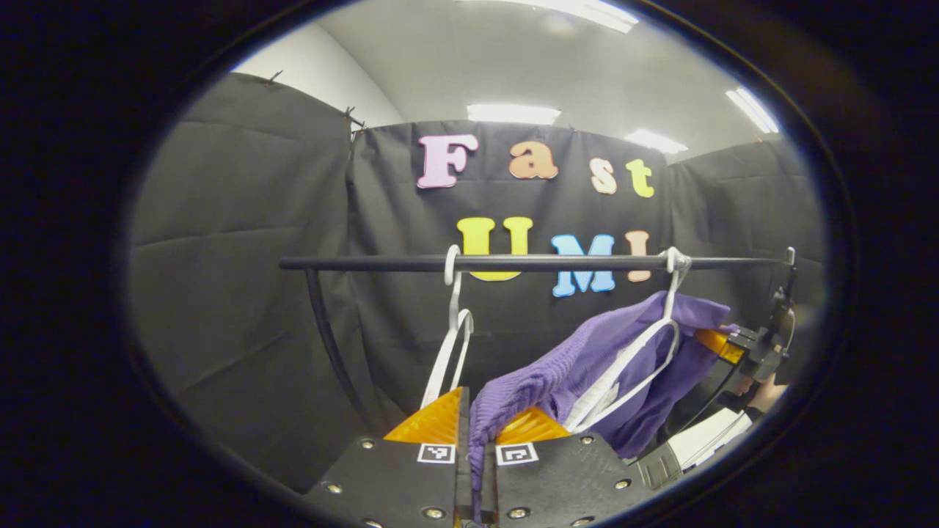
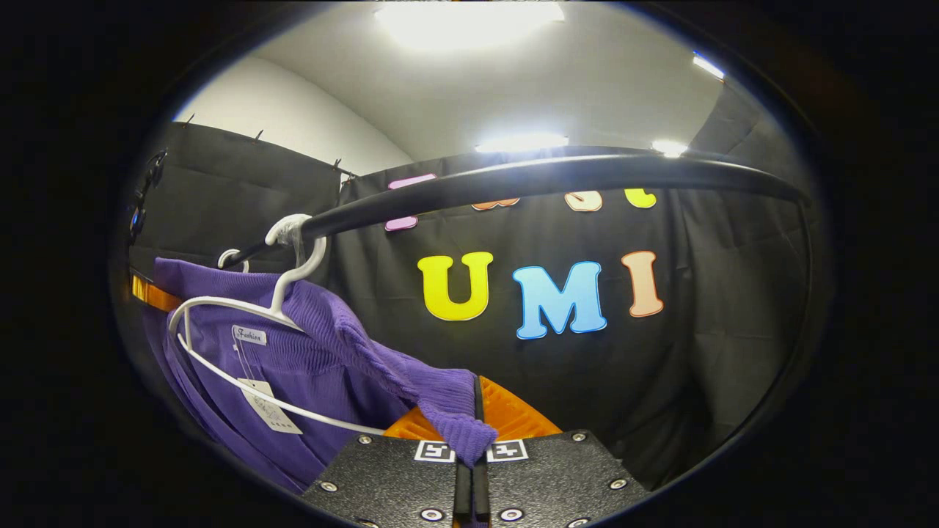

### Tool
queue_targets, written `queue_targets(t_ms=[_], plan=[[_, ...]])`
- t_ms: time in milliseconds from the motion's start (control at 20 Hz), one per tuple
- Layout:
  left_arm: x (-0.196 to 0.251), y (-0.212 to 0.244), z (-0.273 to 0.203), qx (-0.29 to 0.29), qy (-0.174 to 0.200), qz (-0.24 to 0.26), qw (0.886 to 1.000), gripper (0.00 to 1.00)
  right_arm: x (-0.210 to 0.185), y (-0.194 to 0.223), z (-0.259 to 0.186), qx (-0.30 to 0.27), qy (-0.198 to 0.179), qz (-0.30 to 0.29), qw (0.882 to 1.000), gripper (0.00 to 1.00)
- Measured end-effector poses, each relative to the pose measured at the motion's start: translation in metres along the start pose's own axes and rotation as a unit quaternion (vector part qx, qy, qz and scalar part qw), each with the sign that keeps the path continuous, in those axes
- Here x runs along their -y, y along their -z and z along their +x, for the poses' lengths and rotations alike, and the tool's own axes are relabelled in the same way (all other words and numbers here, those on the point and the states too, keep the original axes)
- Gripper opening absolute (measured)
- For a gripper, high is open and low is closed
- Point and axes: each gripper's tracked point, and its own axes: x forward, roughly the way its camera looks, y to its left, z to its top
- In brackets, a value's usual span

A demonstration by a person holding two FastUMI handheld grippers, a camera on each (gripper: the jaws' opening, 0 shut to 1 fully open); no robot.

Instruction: Grasp the clothes on the hanger with both hands and then place them into the laundry hamper below.

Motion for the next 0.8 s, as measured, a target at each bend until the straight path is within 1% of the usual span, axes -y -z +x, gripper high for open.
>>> queue_targets(t_ms=[50,200,400,550,700,800], plan=[[-0.006,0.010,0.006,-0.009,-0.011,0.003,1.000,0.05,-0.004,0.001,-0.001,-0.001,-0.005,-0.001,1.000,0.02],[-0.003,0.037,0.005,-0.018,-0.009,-0.030,0.999,0.05,-0.008,0.003,-0.007,0.002,-0.005,-0.008,1.000,0.02],[-0.001,0.048,-0.001,0.014,-0.009,-0.075,0.997,0.05,-0.008,0.004,-0.011,0.003,-0.004,-0.008,1.000,0.02],[0.010,0.062,-0.002,0.038,-0.011,-0.120,0.992,0.05,-0.006,0.003,-0.011,0.007,-0.004,-0.010,1.000,0.02],[0.023,0.083,0.001,0.054,-0.024,-0.141,0.988,0.05,0.000,0.004,-0.011,0.011,-0.003,-0.014,1.000,0.02],[0.042,0.096,0.000,0.054,-0.026,-0.143,0.988,0.05,0.007,0.007,-0.012,0.007,0.001,-0.008,1.000,0.02]])
